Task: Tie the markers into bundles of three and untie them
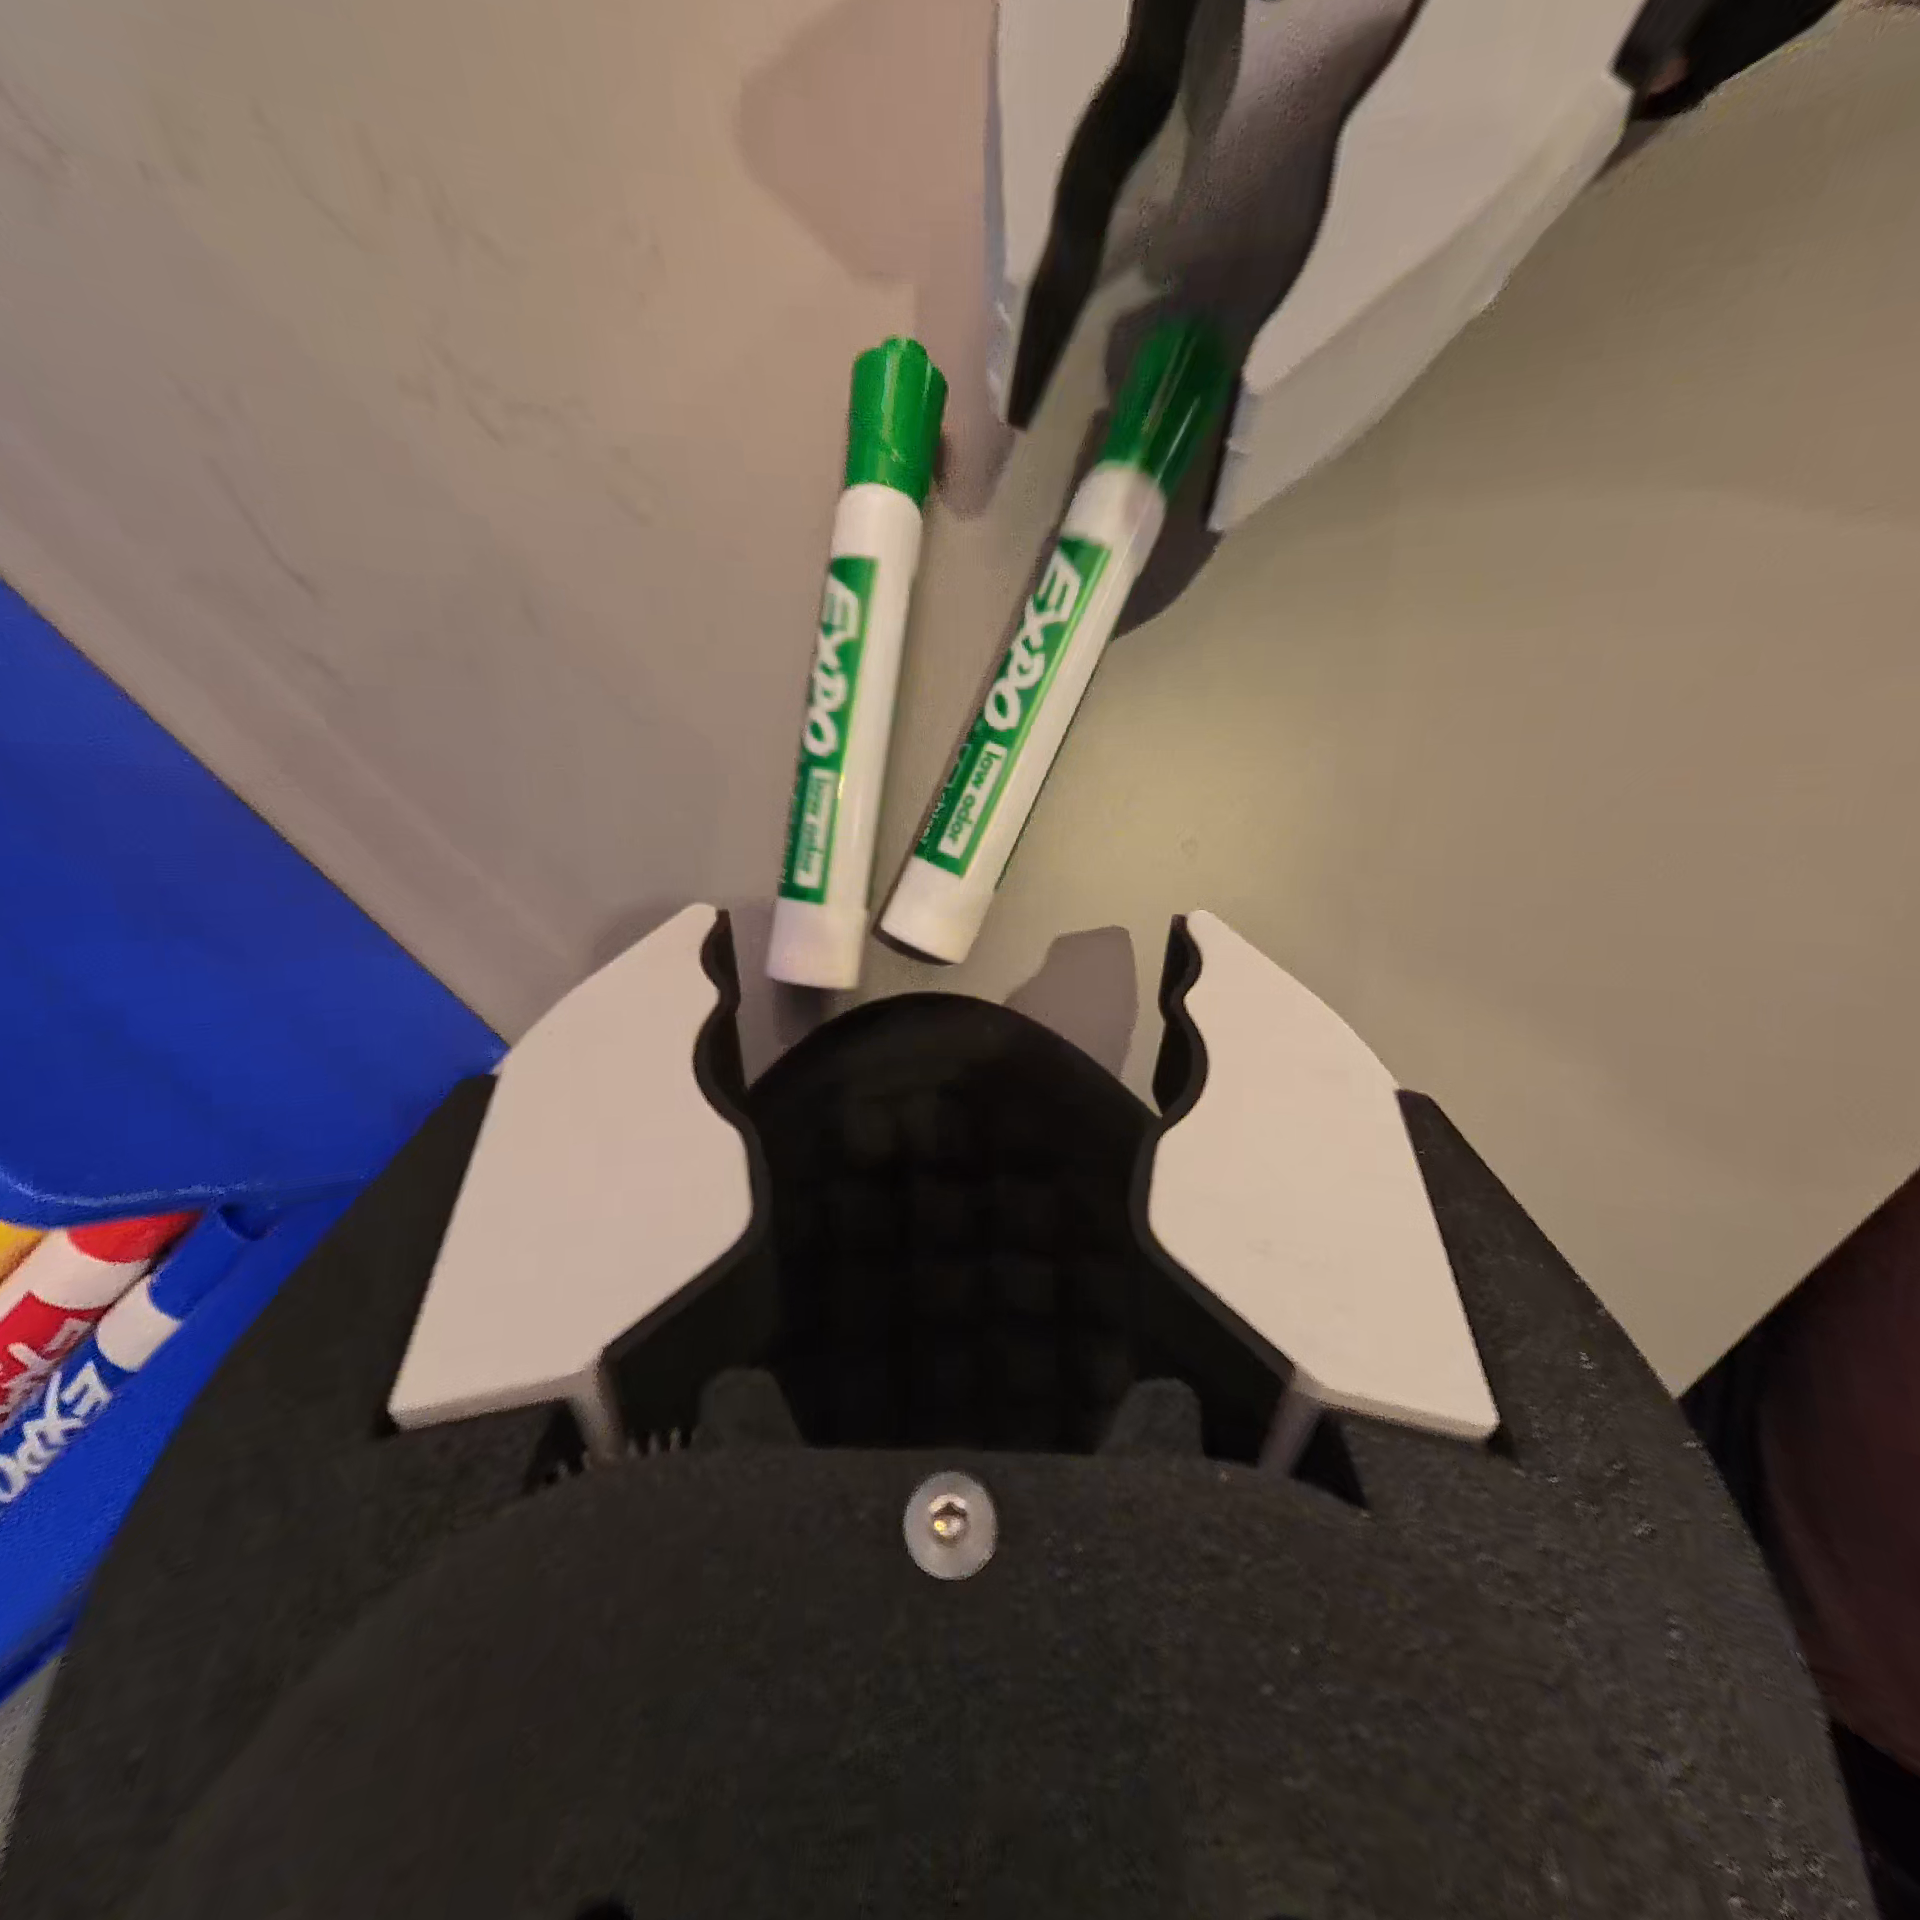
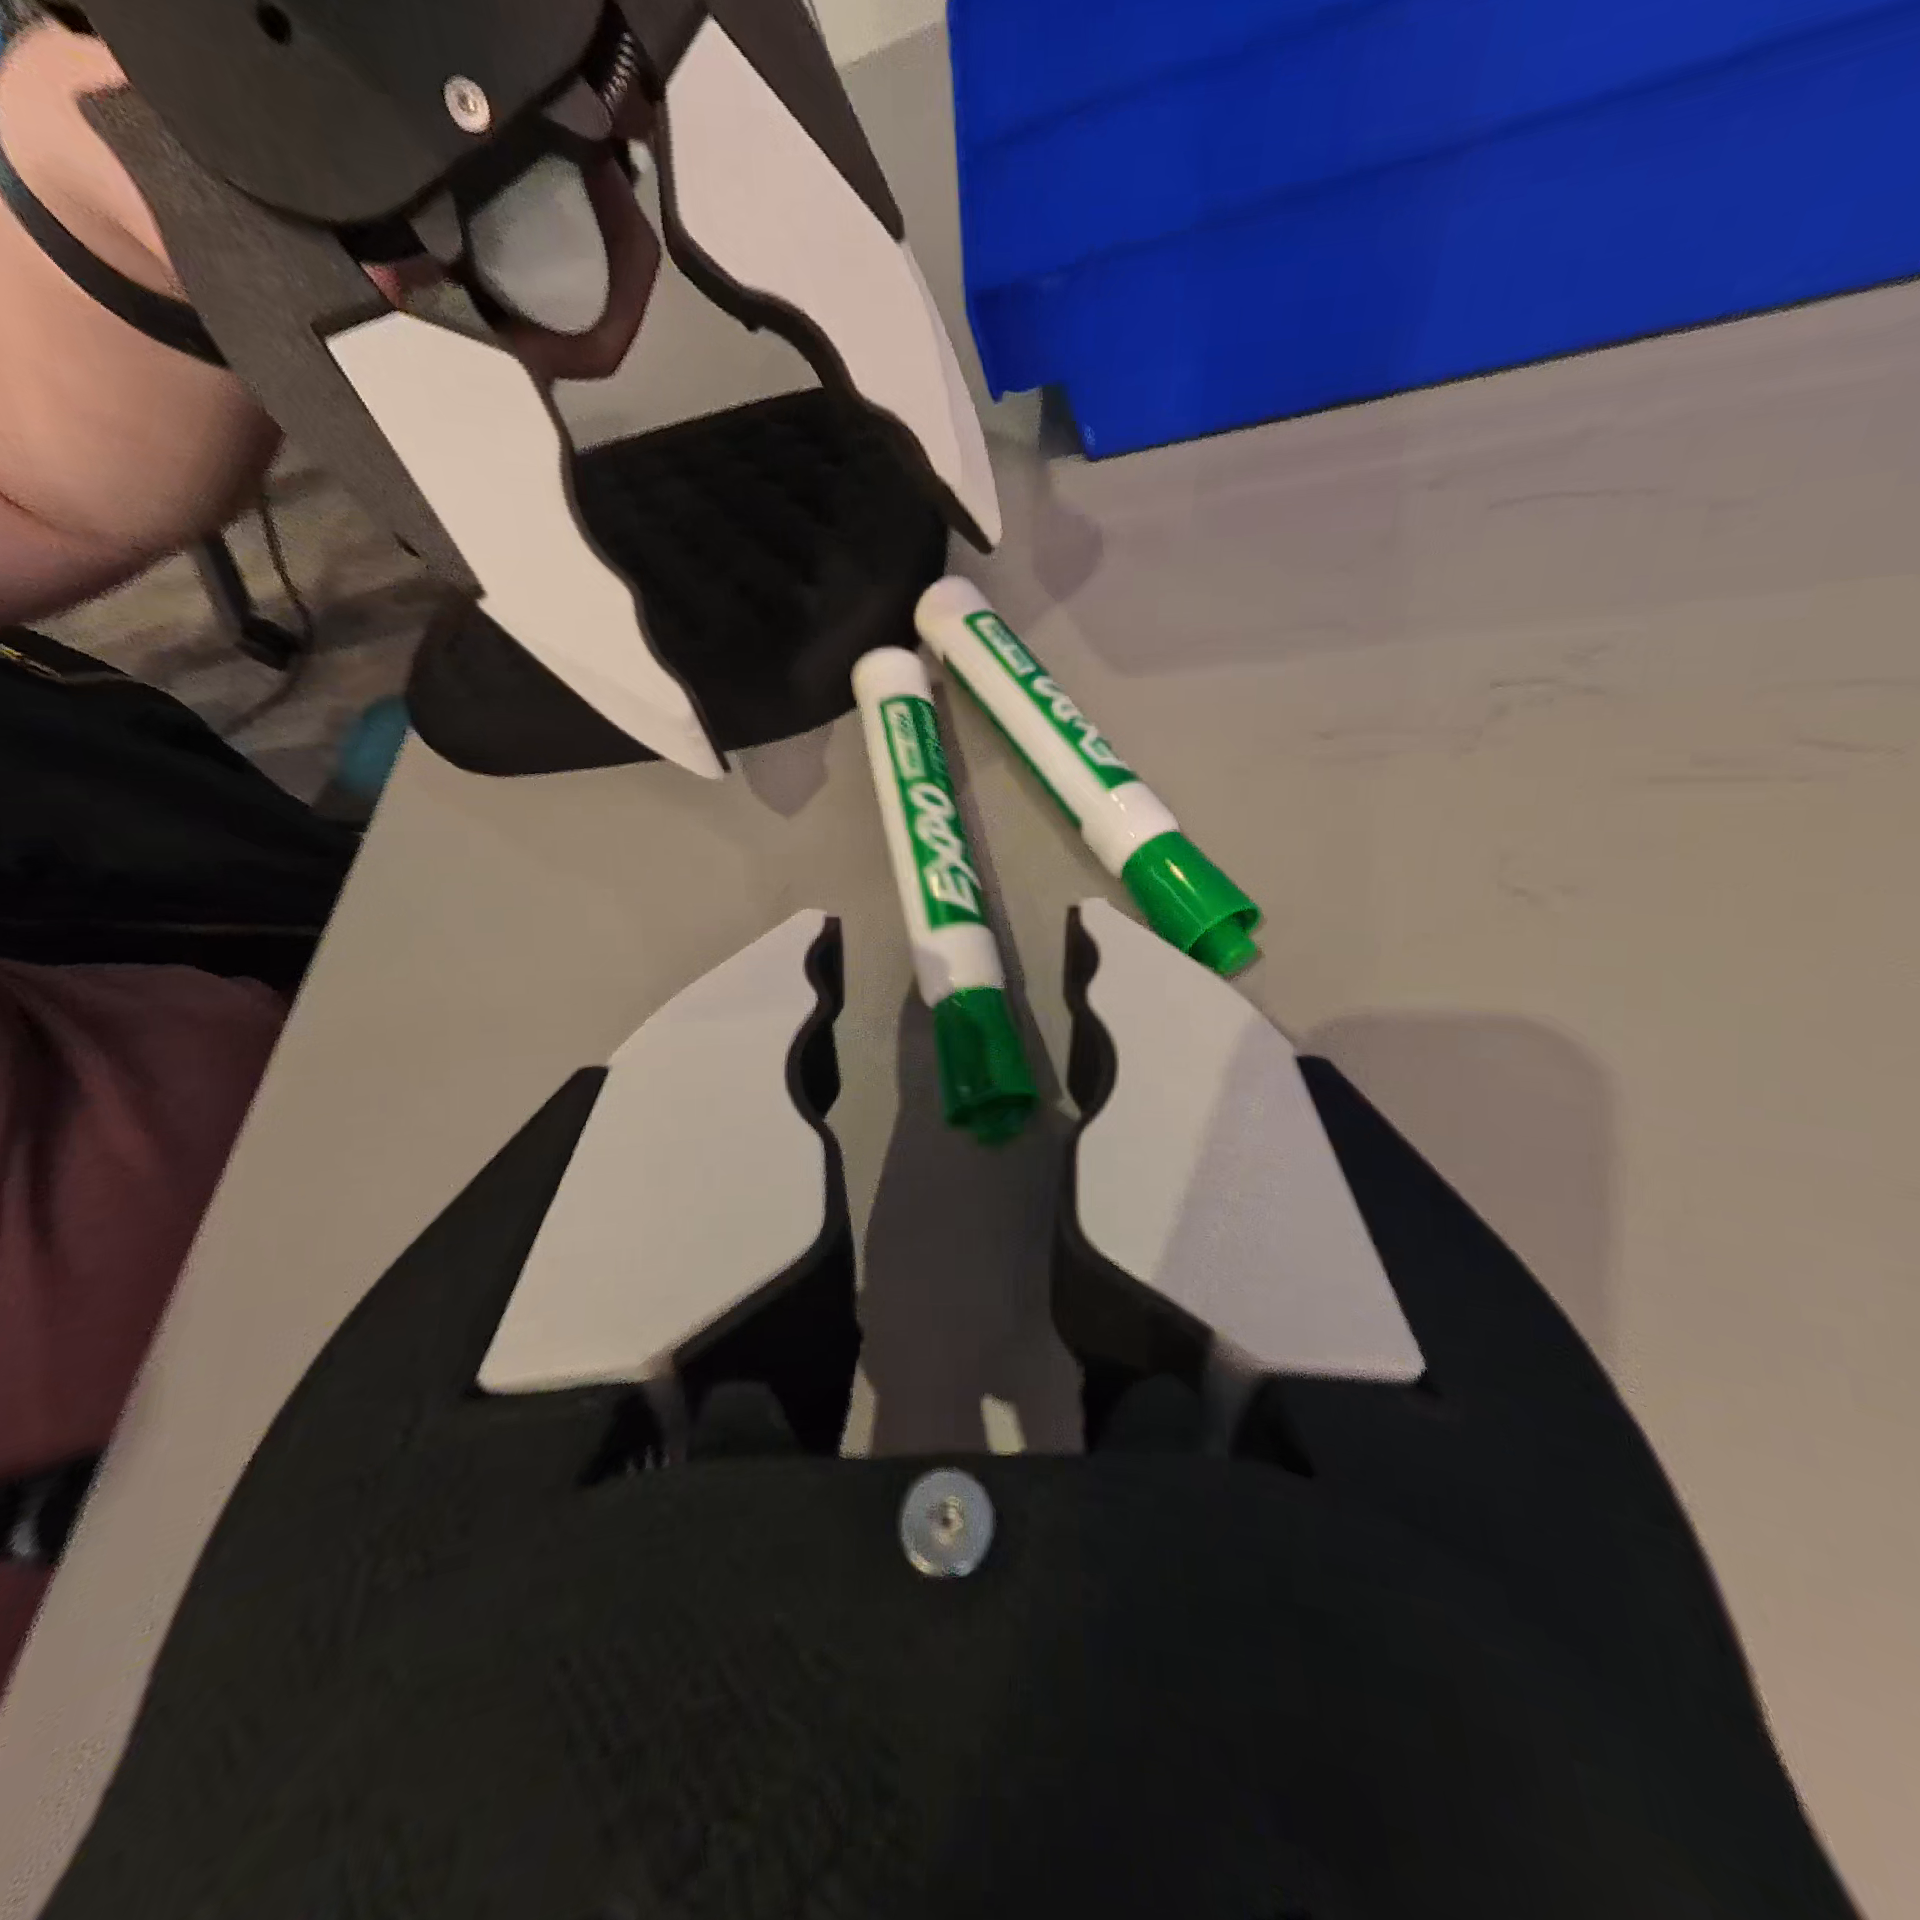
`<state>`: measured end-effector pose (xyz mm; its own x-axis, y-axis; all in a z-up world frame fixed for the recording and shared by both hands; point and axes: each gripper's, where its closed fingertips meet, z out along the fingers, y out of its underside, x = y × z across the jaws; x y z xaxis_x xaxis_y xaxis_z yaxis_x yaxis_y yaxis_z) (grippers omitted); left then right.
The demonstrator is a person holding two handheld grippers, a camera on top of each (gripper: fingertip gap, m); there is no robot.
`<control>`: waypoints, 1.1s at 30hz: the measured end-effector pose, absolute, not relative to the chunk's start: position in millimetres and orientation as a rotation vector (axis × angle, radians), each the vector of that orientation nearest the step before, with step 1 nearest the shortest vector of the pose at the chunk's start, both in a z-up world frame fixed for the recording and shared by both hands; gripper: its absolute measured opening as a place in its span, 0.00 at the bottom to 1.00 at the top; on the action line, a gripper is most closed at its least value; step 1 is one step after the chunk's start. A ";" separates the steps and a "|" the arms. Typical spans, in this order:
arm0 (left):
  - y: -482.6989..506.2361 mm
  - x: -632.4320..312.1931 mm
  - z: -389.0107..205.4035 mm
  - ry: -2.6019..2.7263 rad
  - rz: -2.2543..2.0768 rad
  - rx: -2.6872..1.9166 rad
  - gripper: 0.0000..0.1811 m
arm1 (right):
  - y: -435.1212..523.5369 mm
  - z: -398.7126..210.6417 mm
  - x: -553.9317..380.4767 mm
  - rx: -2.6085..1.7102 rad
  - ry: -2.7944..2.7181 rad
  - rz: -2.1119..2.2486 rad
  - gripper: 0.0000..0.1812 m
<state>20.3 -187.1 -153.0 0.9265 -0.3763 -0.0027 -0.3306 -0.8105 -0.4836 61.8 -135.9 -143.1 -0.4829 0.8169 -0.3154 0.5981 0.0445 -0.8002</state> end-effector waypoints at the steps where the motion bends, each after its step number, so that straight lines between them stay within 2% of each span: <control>1: -188.0 19.5 -154.3 0.496 -0.128 -2.594 0.43 | -133.1 -144.9 61.9 -1.435 -2.103 1.375 0.24; 4: -187.7 18.5 -159.0 0.470 -0.133 -2.587 0.41 | -125.6 -148.6 68.8 -1.353 -2.149 1.313 0.24; 8: -178.1 21.0 -163.0 0.481 -0.129 -2.569 0.39 | -118.3 -151.3 77.3 -1.218 -2.188 1.209 0.30; 12: -162.1 23.7 -174.4 0.579 -0.063 -2.598 0.39 | -112.1 -140.6 80.1 -1.186 -2.140 1.233 0.30; 17: -142.5 33.1 -174.6 0.693 -0.103 -2.567 0.22 | -91.5 -124.9 87.8 -1.225 -2.050 1.298 0.30; 25: -107.6 54.0 -175.8 0.754 -0.182 -2.560 0.21 | -57.3 -127.0 110.1 -1.390 -2.037 1.346 0.30; 33: -84.1 81.1 -176.6 0.914 -0.190 -2.578 0.21 | -45.5 -152.4 120.9 -1.405 -2.147 1.164 0.28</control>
